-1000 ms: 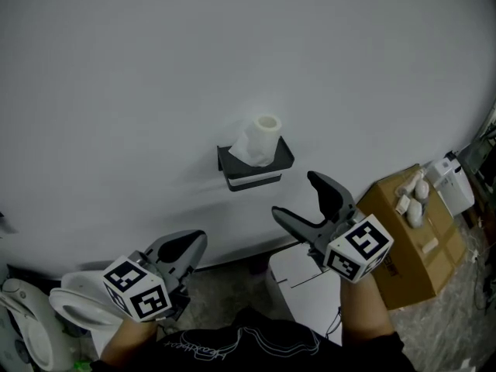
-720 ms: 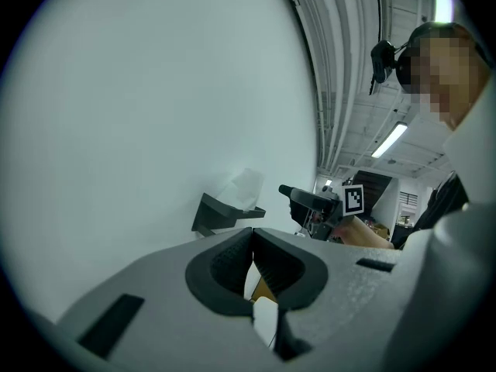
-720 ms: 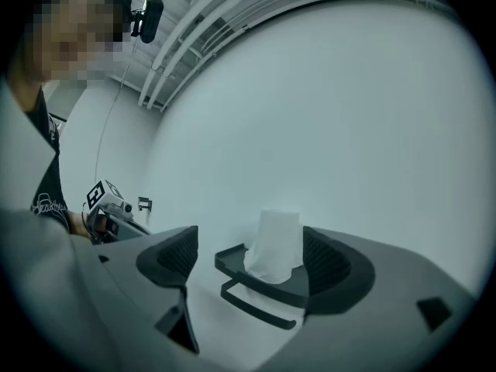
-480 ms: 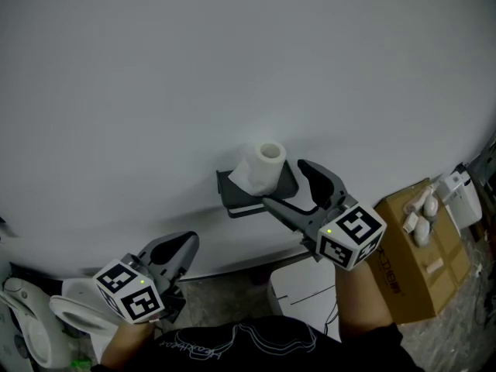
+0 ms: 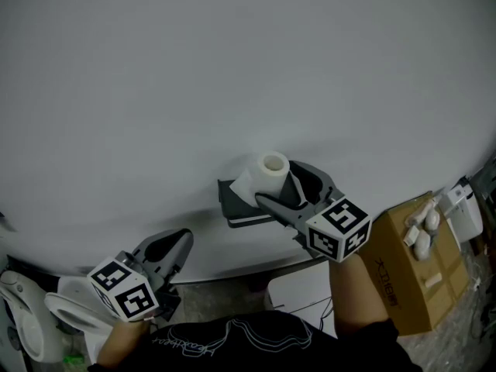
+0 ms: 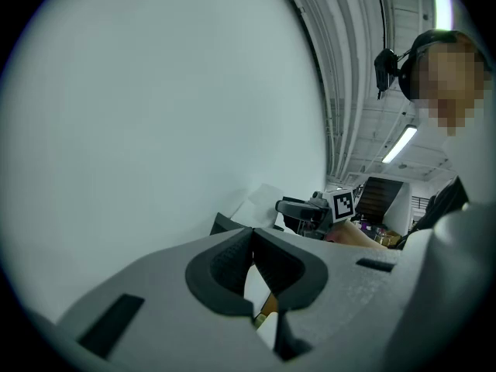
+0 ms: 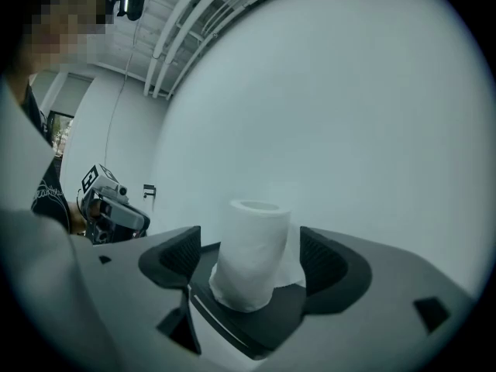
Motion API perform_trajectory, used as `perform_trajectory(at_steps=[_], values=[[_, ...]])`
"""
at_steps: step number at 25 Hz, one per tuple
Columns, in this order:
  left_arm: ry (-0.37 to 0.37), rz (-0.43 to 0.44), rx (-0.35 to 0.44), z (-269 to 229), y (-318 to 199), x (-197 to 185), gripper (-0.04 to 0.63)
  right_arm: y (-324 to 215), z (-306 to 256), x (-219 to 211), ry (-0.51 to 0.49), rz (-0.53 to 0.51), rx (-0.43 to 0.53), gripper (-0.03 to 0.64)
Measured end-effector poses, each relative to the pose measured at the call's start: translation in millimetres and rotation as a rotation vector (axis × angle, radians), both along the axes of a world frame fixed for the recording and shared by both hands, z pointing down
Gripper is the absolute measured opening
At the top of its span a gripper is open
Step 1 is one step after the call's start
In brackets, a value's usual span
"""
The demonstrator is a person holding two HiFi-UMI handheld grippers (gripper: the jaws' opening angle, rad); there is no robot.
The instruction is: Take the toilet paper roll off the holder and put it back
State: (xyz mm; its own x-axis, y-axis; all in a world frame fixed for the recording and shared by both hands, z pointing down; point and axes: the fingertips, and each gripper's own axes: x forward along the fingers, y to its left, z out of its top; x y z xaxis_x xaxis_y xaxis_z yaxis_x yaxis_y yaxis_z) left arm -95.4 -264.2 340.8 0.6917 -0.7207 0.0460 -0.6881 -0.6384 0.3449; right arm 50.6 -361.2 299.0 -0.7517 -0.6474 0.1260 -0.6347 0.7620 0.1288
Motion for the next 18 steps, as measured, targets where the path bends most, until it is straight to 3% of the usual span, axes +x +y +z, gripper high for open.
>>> perform_trajectory(at_steps=[18], values=[[0.007,-0.023,0.026,-6.6,-16.6,-2.4,0.005,-12.6,14.1,-6.0,0.075,0.039,0.008,0.279]])
